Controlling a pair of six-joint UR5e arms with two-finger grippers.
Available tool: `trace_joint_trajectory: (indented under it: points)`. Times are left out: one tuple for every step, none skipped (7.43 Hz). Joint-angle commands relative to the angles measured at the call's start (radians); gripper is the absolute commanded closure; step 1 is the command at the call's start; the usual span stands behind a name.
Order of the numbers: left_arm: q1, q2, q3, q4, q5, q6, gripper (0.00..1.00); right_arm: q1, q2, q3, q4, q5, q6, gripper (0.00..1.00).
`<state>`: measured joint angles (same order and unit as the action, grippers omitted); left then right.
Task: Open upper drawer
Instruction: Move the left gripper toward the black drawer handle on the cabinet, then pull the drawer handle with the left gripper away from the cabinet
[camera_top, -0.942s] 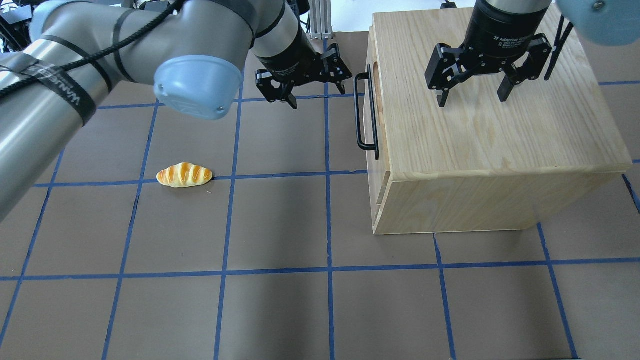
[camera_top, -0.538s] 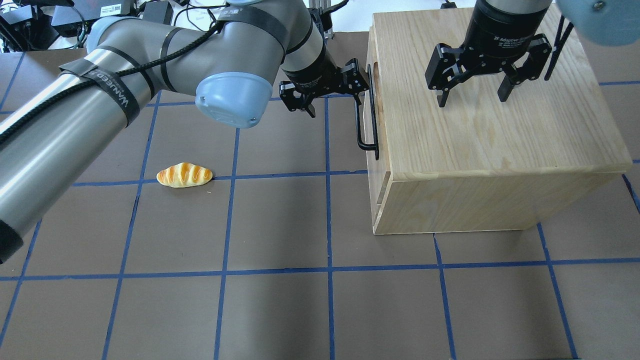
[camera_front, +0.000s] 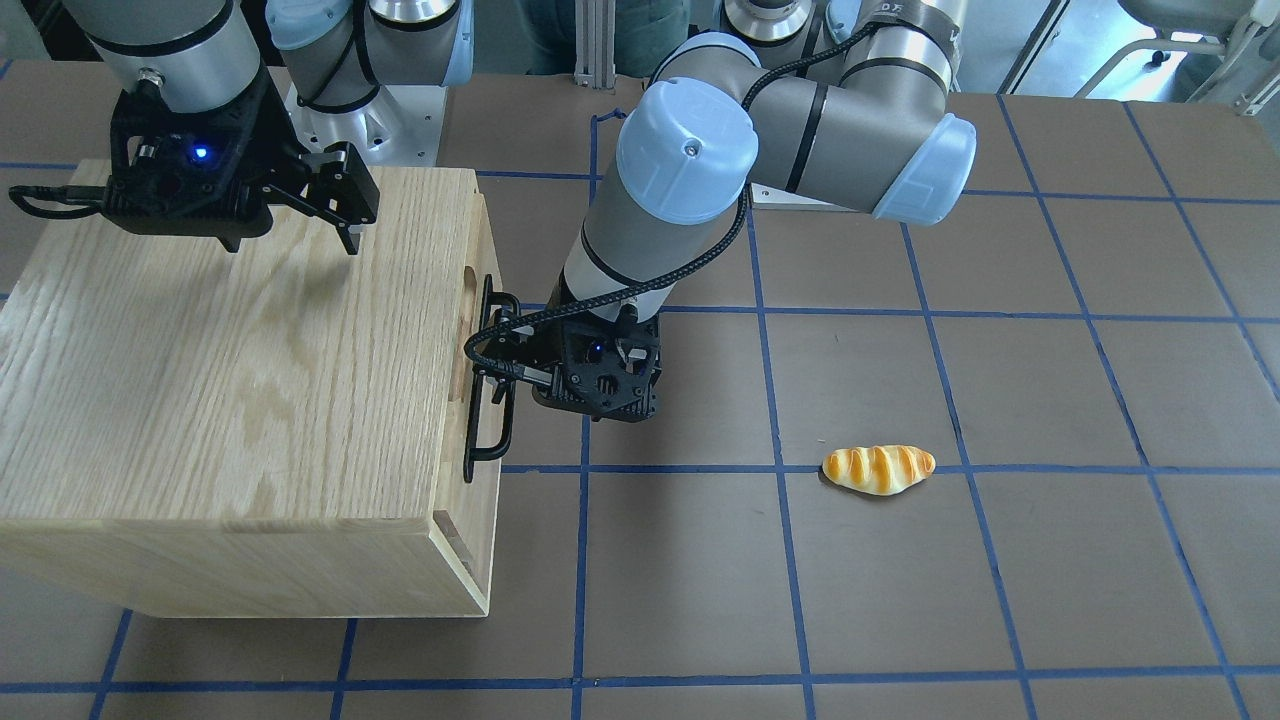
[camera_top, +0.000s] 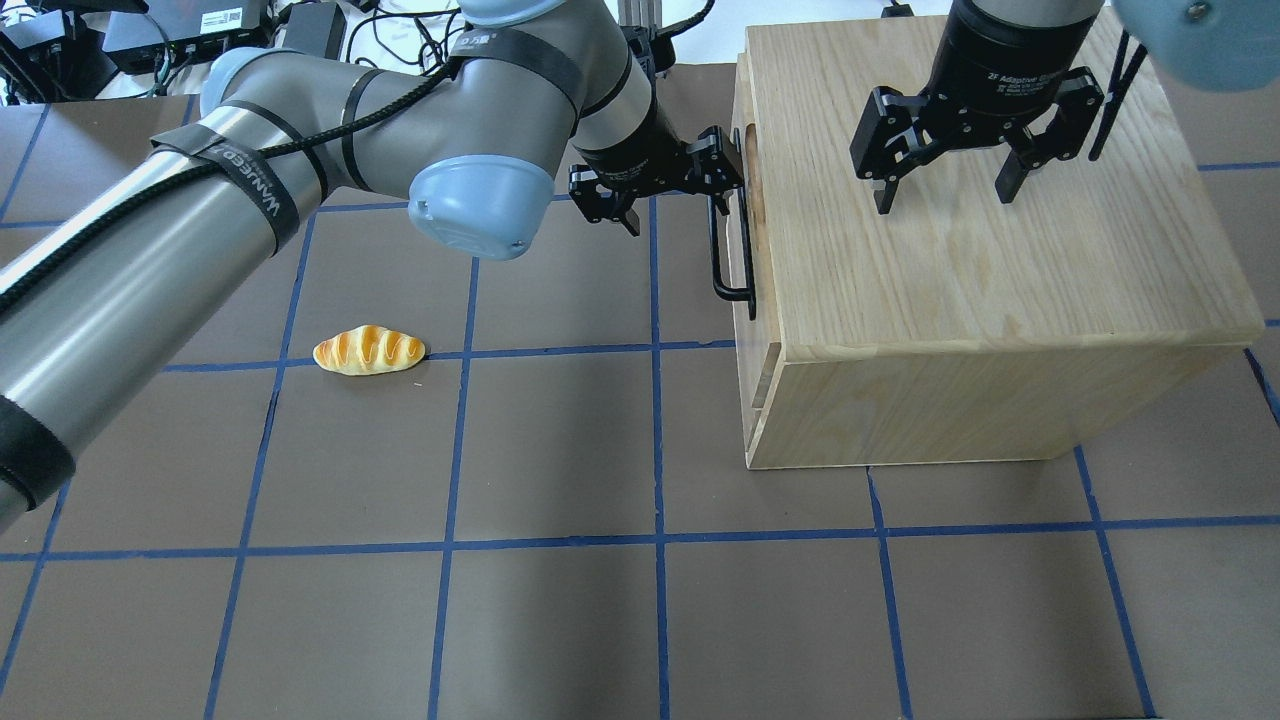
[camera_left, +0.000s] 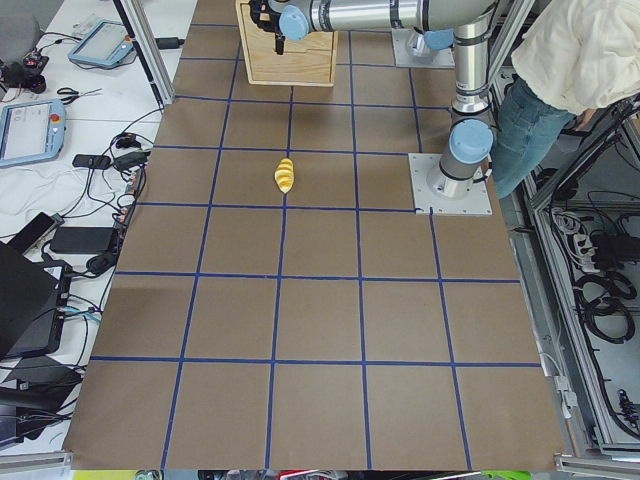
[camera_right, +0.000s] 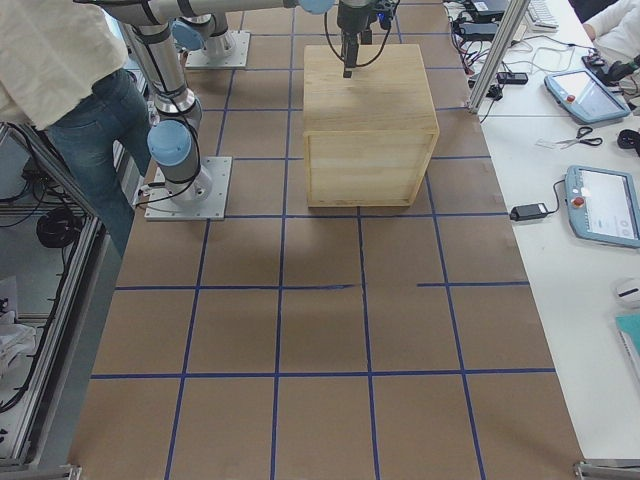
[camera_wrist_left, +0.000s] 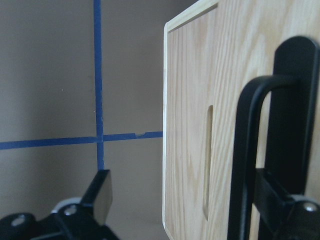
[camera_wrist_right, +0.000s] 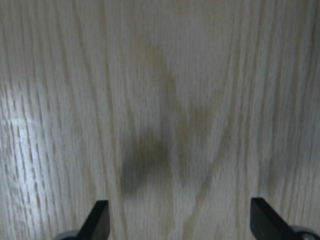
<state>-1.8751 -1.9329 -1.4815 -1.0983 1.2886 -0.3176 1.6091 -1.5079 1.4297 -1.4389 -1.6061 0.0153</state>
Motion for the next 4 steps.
trace_joint_trajectory:
  points:
    - [0.08, 0.024, -0.006, -0.044, 0.001, 0.049, 0.0, 0.0, 0.0, 0.0, 0.0, 0.0, 0.0, 0.0]
    - [0.094, 0.023, -0.008, -0.052, 0.003, 0.086, 0.0, 0.0, 0.0, 0.0, 0.0, 0.0, 0.0, 0.0]
    - [0.121, 0.028, -0.01, -0.078, 0.004, 0.112, 0.0, 0.0, 0.0, 0.0, 0.0, 0.0, 0.0, 0.0]
    - [0.169, 0.034, -0.02, -0.104, 0.009, 0.168, 0.0, 0.0, 0.0, 0.001, 0.0, 0.0, -0.002, 0.0]
